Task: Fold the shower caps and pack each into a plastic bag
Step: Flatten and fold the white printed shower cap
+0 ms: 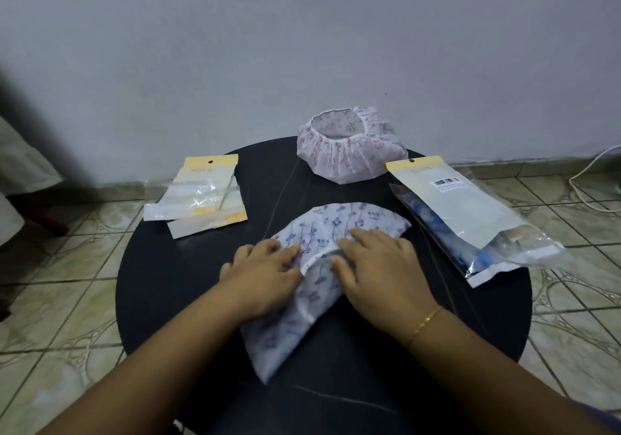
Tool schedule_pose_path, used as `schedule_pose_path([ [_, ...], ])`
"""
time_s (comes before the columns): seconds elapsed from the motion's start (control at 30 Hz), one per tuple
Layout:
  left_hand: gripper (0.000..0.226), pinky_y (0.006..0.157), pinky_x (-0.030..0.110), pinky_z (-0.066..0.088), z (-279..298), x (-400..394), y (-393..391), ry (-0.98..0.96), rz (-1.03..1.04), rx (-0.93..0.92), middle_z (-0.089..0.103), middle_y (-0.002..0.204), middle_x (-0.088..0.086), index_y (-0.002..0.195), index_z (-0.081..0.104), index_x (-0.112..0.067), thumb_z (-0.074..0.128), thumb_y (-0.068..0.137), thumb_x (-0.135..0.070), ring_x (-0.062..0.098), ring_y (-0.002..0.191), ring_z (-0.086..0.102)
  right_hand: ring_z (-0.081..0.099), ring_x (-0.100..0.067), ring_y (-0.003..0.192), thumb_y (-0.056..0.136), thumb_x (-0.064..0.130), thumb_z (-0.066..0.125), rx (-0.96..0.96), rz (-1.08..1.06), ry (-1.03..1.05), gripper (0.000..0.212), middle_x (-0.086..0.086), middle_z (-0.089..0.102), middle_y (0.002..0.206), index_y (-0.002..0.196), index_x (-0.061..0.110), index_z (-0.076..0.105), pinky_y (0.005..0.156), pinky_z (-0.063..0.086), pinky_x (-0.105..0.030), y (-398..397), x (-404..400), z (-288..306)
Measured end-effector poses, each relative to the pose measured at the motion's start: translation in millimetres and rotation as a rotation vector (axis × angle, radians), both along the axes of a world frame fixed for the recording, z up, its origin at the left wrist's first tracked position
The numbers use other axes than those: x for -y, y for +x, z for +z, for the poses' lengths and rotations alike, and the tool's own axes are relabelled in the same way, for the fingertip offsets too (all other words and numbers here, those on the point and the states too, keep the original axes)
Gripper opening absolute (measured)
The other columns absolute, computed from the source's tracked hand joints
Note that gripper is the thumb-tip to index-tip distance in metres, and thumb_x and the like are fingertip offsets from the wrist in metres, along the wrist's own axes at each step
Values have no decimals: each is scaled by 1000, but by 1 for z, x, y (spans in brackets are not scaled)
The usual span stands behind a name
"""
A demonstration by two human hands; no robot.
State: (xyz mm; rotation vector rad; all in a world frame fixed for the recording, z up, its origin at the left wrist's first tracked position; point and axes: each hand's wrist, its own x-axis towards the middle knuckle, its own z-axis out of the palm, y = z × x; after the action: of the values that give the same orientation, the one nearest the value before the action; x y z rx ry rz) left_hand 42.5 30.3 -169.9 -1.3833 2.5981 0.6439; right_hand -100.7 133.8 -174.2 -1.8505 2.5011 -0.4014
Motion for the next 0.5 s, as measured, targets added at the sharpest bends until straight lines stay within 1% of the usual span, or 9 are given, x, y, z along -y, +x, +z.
schedule_pose_path([
  [0.07, 50, 108, 33, 22, -1, -3, 4, -25, 46, -90, 32, 130, -7, 141, 34, -42, 42, 92, -45, 18, 131, 22, 36, -11, 126, 95, 53, 26, 23, 15, 5, 45, 11, 47, 133, 127, 32, 50, 98, 23, -37, 9, 7, -3],
  [0.13, 47, 105, 31, 32, -3, -4, 10, -38, 102, -203, 35, 109, -8, 135, 45, -37, 48, 89, -46, 16, 122, 35, 36, -10, 126, 94, 58, 24, 84, 26, 57, 49, 13, 47, 129, 125, 32, 50, 99, 22, -40, 8, 15, -7],
  [0.17, 45, 101, 30, 36, -4, -5, 14, -72, 108, -228, 36, 104, -9, 131, 50, -35, 51, 88, -47, 14, 117, 39, 31, -10, 131, 93, 59, 23, 121, 40, 100, 51, 12, 43, 135, 129, 31, 47, 104, 18, -44, 4, 20, -9],
  [0.23, 41, 92, 27, 39, -8, -9, 23, -237, 41, -282, 39, 101, -12, 124, 56, -33, 56, 85, -45, 8, 104, 40, 12, -10, 142, 94, 60, 21, 167, 73, 193, 56, 11, 24, 152, 140, 31, 34, 112, 2, -52, -3, 26, -12],
  [0.3, 33, 88, 30, 42, -11, -13, 32, -479, -139, -411, 45, 99, -13, 114, 65, -30, 59, 83, -41, 5, 95, 38, 1, -9, 144, 94, 59, 19, 180, 99, 230, 59, 10, 10, 157, 146, 31, 23, 112, -8, -54, -6, 30, -13],
  [0.37, 23, 87, 30, 38, -16, -16, 37, -699, -349, -533, 56, 99, -9, 100, 71, -27, 58, 81, -33, 11, 96, 44, 0, -10, 145, 95, 58, 18, 207, 112, 209, 58, 9, 9, 157, 146, 31, 22, 112, -9, -53, -7, 32, -13],
  [0.4, 20, 88, 30, 36, -19, -18, 40, -745, -449, -567, 61, 99, -7, 96, 72, -26, 58, 82, -29, 14, 98, 49, 1, -10, 145, 95, 56, 19, 233, 113, 187, 57, 9, 11, 157, 146, 30, 24, 113, -8, -51, -8, 32, -14],
  [0.43, 19, 89, 30, 37, -21, -19, 41, -741, -544, -579, 63, 100, -6, 95, 72, -25, 57, 84, -25, 16, 99, 53, 2, -10, 144, 96, 53, 21, 260, 114, 153, 54, 9, 13, 157, 145, 31, 27, 113, -8, -50, -8, 32, -14],
  [0.5, 21, 88, 26, 44, -22, -22, 43, -643, -692, -555, 66, 100, -6, 96, 73, -22, 54, 87, -21, 13, 97, 58, 8, -10, 144, 98, 48, 28, 295, 129, 44, 47, 8, 22, 154, 141, 31, 36, 115, -4, -45, -11, 29, -14],
])
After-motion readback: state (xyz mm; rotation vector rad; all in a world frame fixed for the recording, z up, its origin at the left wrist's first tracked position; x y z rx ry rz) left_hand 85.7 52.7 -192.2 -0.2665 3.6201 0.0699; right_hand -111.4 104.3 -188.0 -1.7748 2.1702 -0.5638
